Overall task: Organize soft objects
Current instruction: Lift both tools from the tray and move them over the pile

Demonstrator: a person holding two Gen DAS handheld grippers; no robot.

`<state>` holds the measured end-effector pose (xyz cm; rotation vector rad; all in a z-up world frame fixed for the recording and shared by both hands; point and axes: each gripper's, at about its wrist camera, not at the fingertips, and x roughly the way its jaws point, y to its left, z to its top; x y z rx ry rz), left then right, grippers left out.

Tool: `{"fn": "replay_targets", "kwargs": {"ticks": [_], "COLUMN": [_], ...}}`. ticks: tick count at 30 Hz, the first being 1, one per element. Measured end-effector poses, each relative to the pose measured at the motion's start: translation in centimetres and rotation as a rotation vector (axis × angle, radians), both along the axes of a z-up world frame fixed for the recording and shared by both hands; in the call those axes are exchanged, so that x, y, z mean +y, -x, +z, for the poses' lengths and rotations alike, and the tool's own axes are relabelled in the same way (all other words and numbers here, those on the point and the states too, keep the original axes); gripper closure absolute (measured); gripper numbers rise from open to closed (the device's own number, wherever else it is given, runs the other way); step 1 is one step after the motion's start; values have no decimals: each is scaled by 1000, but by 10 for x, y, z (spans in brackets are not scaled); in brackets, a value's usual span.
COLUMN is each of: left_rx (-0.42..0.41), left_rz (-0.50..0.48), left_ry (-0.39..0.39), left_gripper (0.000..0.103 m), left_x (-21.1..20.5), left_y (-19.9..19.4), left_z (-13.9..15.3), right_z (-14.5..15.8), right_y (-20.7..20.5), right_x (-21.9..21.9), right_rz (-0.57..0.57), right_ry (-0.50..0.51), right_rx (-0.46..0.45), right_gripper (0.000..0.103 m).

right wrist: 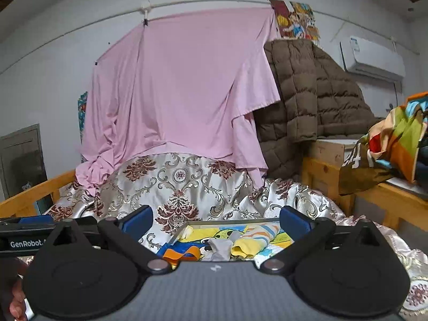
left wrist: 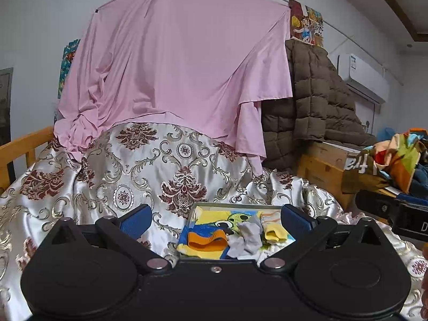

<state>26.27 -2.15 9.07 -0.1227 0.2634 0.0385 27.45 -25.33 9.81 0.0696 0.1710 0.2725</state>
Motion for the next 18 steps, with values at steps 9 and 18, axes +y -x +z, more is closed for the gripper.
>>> {"fn": "replay_targets", "kwargs": {"ticks": [9, 18], "left_rx": [1, 50], "left_rz": [-1, -5], "left_ry": [-16, -26], "left_gripper": [1, 1], "left_x": [-4, -1], "left_y": [53, 88], "left_z": [-13, -39], "right_z": [-20, -39], "right_y": [55, 81], "right_x": [-4, -6], "right_rz": [-7, -2], "right_ry": [13, 50], "right_rx": [5, 56], "right_gripper": [1, 0]}}
